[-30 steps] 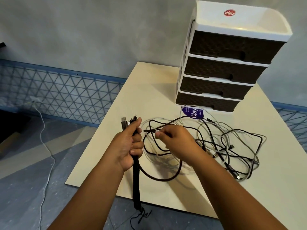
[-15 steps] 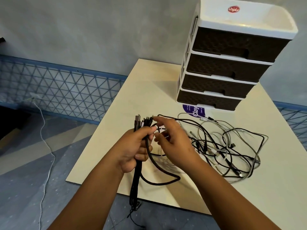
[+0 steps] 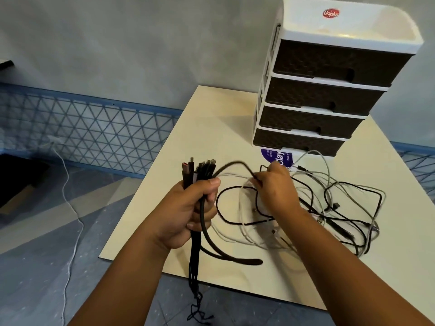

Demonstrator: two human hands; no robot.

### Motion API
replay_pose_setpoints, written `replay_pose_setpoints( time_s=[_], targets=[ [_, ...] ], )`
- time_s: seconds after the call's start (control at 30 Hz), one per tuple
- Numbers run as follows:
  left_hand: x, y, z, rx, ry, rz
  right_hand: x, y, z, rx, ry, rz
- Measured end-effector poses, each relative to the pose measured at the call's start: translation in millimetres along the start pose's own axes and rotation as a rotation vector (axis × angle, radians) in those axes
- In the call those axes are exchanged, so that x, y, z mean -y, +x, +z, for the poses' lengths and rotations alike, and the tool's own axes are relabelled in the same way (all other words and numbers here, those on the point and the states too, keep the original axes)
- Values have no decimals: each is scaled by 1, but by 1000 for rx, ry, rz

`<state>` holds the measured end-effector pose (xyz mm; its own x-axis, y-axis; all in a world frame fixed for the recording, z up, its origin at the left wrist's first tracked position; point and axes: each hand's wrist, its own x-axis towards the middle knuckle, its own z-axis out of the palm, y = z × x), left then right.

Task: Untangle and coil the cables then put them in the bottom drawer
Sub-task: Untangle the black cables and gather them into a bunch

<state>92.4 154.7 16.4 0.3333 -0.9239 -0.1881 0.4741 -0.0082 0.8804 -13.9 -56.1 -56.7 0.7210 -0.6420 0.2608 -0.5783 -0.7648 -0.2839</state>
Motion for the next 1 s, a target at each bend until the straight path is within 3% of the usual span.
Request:
replay_pose_setpoints(
  time_s=[0.13, 0.27, 0.33, 0.43, 0.5, 0.63, 0.8, 1.0],
  targets=[
    [-2, 9, -1, -133, 3, -5, 18, 16, -48, -106, 78, 5],
    [0, 16, 1, -204, 14, -56, 32, 29, -112, 160, 815, 244],
    [2, 18, 3, -207, 23, -75, 33, 32, -133, 202, 1002, 244],
    [4, 20, 8, -224, 58, -78, 39, 35, -146, 65, 948, 197],
    [4, 23, 13, -232, 78, -72, 49, 34, -151, -9, 1044, 88],
    [8, 29, 22, -211, 53, -29, 76, 31, -154, 10, 1265, -115],
    [13, 34, 31, -241, 12, 35, 94, 24, -127, 315, 1257, -123],
    [10, 29, 21, -213, 23, 42, 82, 18, -116, 141, 1375, -10]
  ],
)
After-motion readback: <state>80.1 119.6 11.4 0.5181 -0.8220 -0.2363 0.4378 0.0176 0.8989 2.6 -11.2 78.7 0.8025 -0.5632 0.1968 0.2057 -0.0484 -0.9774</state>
